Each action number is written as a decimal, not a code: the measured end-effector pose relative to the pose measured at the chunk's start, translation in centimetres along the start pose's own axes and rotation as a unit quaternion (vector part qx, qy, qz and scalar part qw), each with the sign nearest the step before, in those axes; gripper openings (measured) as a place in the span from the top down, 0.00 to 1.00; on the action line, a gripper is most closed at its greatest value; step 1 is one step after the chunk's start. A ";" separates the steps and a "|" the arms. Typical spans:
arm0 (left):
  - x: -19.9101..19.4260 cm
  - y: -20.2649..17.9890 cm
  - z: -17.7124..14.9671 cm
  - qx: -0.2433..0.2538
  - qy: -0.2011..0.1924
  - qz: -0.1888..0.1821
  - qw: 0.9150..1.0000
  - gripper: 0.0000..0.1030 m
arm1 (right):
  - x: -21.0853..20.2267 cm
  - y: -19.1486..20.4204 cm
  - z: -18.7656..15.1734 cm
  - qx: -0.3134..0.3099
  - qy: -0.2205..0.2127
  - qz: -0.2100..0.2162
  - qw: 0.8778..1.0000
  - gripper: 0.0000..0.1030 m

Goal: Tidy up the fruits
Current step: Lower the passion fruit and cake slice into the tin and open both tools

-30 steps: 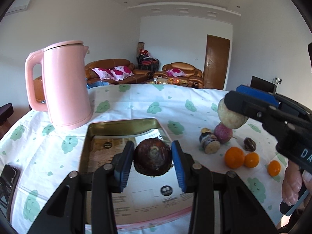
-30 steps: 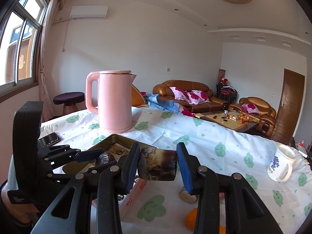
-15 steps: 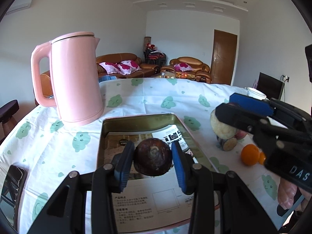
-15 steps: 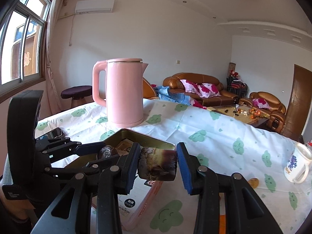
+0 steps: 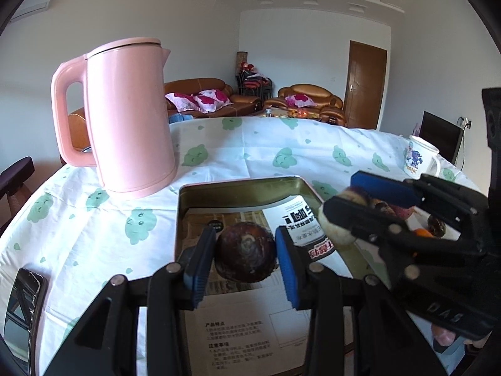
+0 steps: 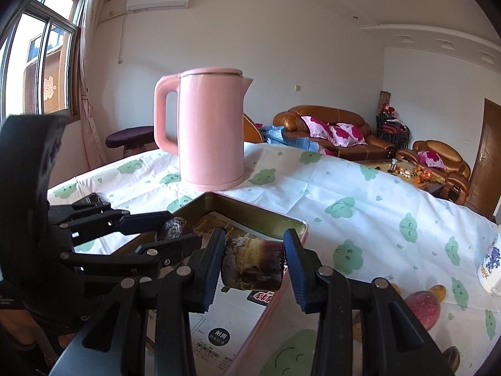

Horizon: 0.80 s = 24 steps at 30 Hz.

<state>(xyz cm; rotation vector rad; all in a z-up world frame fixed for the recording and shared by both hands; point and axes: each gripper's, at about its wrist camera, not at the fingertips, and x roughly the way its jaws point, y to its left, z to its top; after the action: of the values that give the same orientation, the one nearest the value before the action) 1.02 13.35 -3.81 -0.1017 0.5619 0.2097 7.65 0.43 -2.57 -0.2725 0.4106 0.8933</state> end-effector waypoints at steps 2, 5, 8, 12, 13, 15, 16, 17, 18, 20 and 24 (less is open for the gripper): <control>0.2 0.2 0.1 -0.003 0.004 -0.002 1.000 0.60 | 0.3 0.0 -0.1 0.003 0.004 0.003 1.000 0.60; 0.5 0.4 0.1 -0.003 0.009 -0.001 1.000 0.60 | 0.8 0.0 -0.2 0.005 0.010 0.007 1.000 0.60; 0.8 0.6 0.1 -0.004 0.017 -0.002 1.000 0.60 | 1.4 -0.1 -0.4 0.007 0.021 0.013 1.000 0.60; 1.4 0.7 0.2 -0.006 0.029 -0.004 1.000 0.60 | 1.8 -0.1 -0.5 0.007 0.030 0.016 0.999 0.60; 1.5 0.8 0.2 -0.006 0.031 -0.005 0.999 0.60 | 1.9 -0.1 -0.5 0.007 0.032 0.016 0.999 0.60; 1.7 0.9 0.2 -0.010 0.037 -0.011 0.999 0.60 | 2.1 -0.2 -0.5 0.009 0.038 0.018 0.999 0.60; 1.7 1.1 0.2 -0.012 0.039 -0.014 0.999 0.60 | 2.3 -0.2 -0.5 0.010 0.041 0.018 0.999 0.60; 1.9 1.2 0.2 -0.016 0.042 -0.017 0.999 0.60 | 2.4 -0.2 -0.5 0.010 0.045 0.017 0.999 0.60; 2.0 1.3 0.2 -0.017 0.044 -0.017 0.999 0.60 | 2.5 -0.1 -0.5 0.008 0.047 0.017 0.999 0.60; 2.1 1.5 0.2 -0.019 0.047 -0.017 0.999 0.60 | 2.8 0.0 -0.4 0.006 0.052 0.015 0.999 0.60; 2.4 1.7 0.2 -0.021 0.052 -0.013 0.998 0.60 | 3.3 0.1 -0.5 0.004 0.064 0.016 0.998 0.60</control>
<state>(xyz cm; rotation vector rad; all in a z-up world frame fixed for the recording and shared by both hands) 2.75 15.41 -4.96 -0.1618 0.6586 0.1918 9.31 2.63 -4.52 -0.3169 0.5385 0.9074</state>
